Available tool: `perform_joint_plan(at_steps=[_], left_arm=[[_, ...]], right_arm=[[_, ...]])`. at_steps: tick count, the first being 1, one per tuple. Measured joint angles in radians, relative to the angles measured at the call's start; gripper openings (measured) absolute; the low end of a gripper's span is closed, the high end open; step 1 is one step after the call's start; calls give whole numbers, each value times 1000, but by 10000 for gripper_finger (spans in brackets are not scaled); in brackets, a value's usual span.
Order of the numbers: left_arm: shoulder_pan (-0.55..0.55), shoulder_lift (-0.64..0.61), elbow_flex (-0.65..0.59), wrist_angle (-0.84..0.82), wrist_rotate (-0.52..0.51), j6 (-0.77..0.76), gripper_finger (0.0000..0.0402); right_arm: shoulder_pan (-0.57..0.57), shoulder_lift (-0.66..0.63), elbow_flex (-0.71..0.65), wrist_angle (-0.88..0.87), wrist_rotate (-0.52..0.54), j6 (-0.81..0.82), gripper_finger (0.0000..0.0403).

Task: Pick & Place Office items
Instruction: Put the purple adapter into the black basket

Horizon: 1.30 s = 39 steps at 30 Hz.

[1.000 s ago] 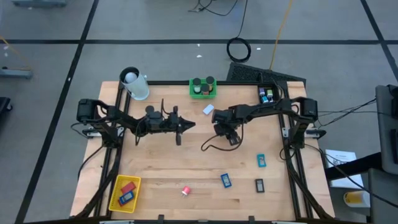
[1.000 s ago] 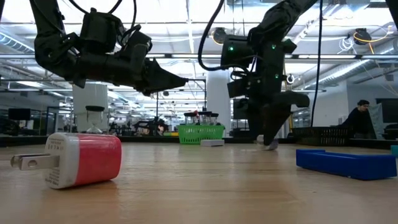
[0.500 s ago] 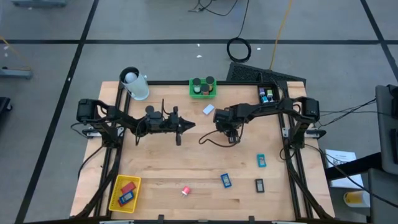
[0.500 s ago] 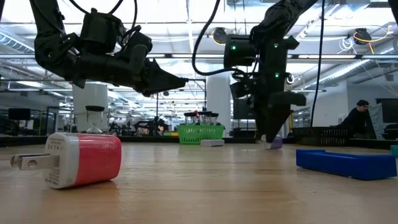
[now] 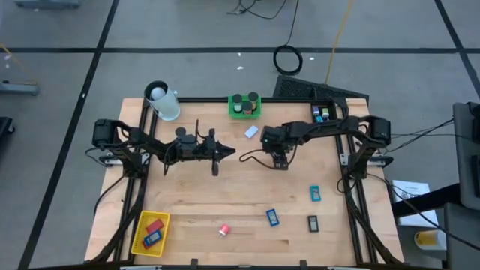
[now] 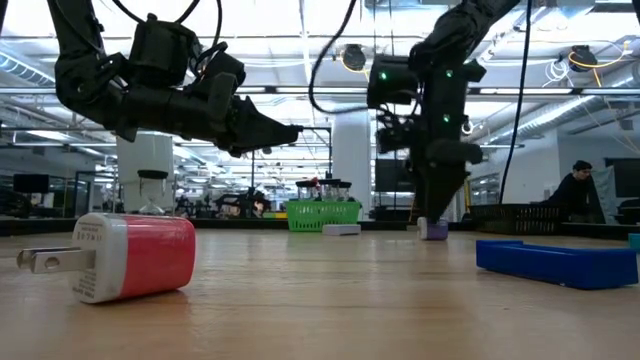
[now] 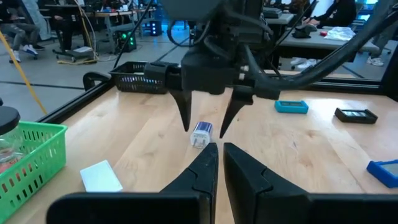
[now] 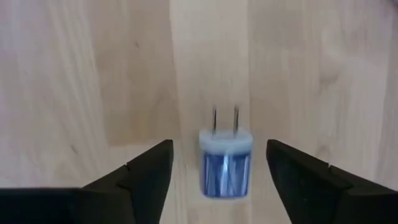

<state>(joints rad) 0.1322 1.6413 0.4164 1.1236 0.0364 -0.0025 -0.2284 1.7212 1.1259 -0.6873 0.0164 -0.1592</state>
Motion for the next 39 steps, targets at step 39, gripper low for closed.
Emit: perform_joint_plan(at_steps=[39], left_arm=[[-29, 0, 0, 11, -2, 27, 31]], right_arm=[[-598, -415, -87, -287, 270, 271, 131]])
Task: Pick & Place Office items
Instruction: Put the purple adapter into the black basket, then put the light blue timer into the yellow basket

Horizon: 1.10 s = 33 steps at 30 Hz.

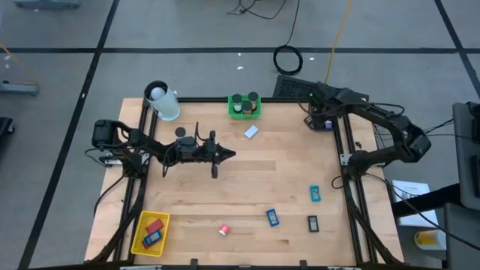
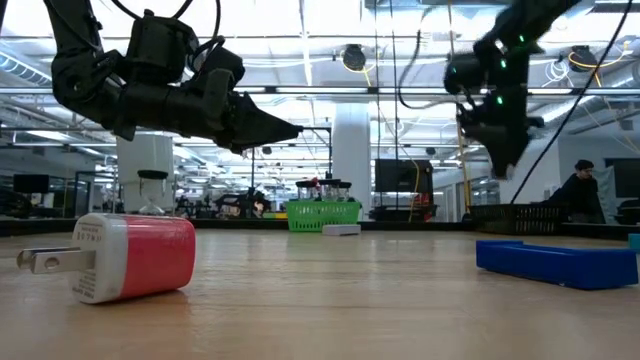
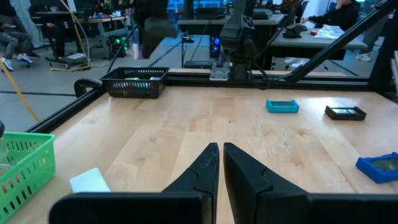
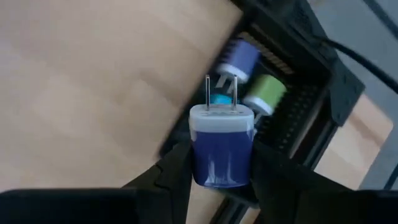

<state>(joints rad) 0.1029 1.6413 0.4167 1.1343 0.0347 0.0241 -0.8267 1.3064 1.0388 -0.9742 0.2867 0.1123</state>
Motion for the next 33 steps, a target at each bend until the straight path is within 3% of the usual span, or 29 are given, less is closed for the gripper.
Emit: perform_joint_plan(at_steps=[6, 13, 22, 33], left_arm=[[-1, 0, 0, 0, -1, 1, 31], [-1, 0, 0, 10, -2, 0, 31], [-17, 0, 0, 29, 3, -1, 31], [-21, 0, 0, 72, 2, -9, 31]], right_arm=[[-142, 2, -138, 140, -61, -5, 131], [-141, 16, -147, 223, -51, 40, 132], [-124, 99, -148, 243, 56, 63, 137], [-113, 25, -148, 238, 79, 59, 248]])
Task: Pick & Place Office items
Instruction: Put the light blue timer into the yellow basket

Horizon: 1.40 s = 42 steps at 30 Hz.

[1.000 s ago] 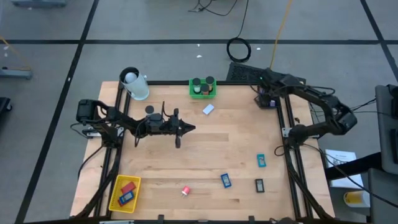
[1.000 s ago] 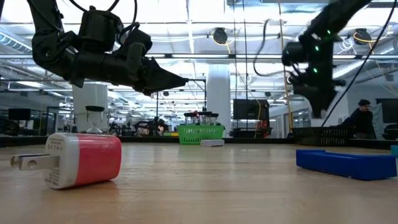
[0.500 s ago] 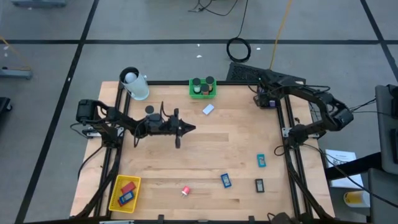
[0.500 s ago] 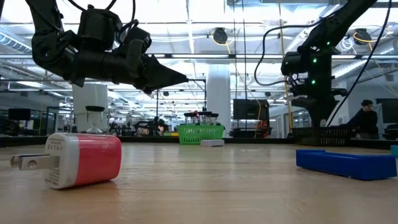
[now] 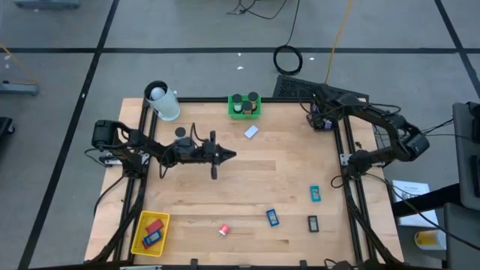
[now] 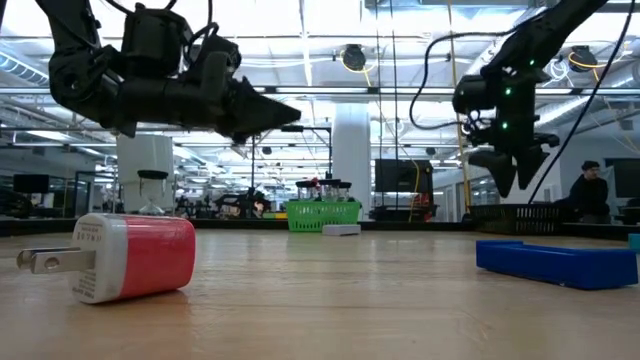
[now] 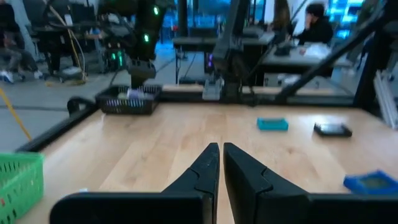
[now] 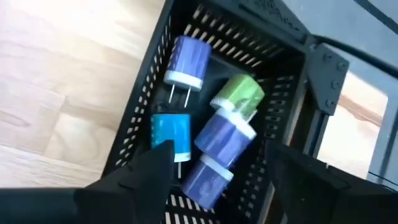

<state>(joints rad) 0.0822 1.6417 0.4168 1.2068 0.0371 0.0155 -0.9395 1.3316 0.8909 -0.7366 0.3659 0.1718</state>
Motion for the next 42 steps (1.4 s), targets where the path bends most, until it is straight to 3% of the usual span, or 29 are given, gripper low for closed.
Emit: perform_joint_plan(at_steps=[4, 9, 13, 18, 24, 29, 32, 35, 42], left_arm=[[0, 0, 0, 43, 0, -10, 31], [1, 0, 0, 47, -5, 2, 31], [9, 0, 0, 45, -8, 6, 31], [22, 0, 0, 44, -8, -6, 31], [36, 0, 0, -17, -26, -70, 24], [32, 36, 0, -40, -33, -41, 7], [32, 48, 0, -17, 17, -19, 8], [29, 48, 0, 4, 67, 4, 4], [23, 48, 0, 45, 77, 46, 14]], right_arm=[[54, -89, 0, -26, 37, 0, 223], [248, -223, 0, -56, 8, 147, 104], [520, -274, -65, 41, -51, 309, 14], [853, -268, -147, 197, -25, 562, 16], [1139, -233, -150, 170, 84, 915, 1], [1265, -174, -150, 110, 108, 1142, 1], [1316, -142, -146, 91, 93, 1233, 1], [1361, -116, -85, -30, 28, 1328, 1], [1457, -44, 85, -317, -112, 1613, 19]])
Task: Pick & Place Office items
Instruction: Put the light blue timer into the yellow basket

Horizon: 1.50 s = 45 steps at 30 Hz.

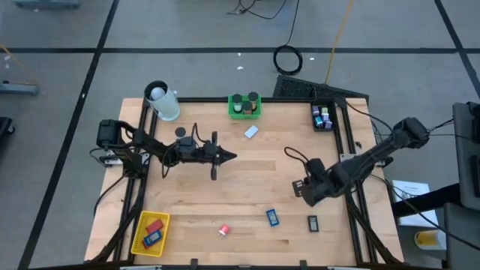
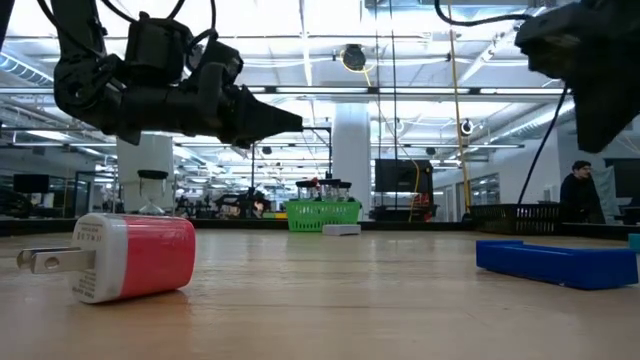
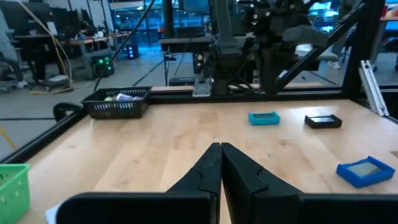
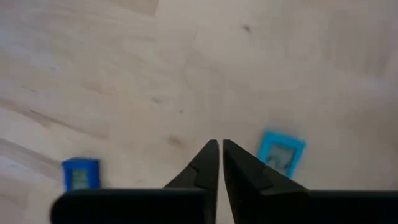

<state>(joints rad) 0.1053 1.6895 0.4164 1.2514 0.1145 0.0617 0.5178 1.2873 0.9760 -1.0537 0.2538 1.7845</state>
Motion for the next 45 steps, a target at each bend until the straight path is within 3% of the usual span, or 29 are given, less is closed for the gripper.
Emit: perform_joint_plan(at_steps=[8, 15, 20, 25, 29, 38, 45], left_arm=[[36, 0, 0, 2, 28, 9, 13], [40, 0, 0, 2, 28, 14, 14], [40, 0, 0, 2, 28, 16, 5], [40, 0, 0, 2, 26, 15, 19], [41, 0, 0, 7, 26, 15, 6], [43, 0, 0, 10, 26, 8, 21], [44, 0, 0, 9, 26, 8, 5]], right_arm=[[132, 104, -7, -53, -123, 314, 149], [173, 169, -81, -1, -124, 418, 236], [172, 174, -153, 156, -126, 399, 237], [172, 176, -190, 140, -128, 429, 221], [172, 174, -186, 165, -129, 415, 214], [170, 174, -193, 161, -138, 450, 231], [137, 171, -242, 256, -112, 526, 230]])
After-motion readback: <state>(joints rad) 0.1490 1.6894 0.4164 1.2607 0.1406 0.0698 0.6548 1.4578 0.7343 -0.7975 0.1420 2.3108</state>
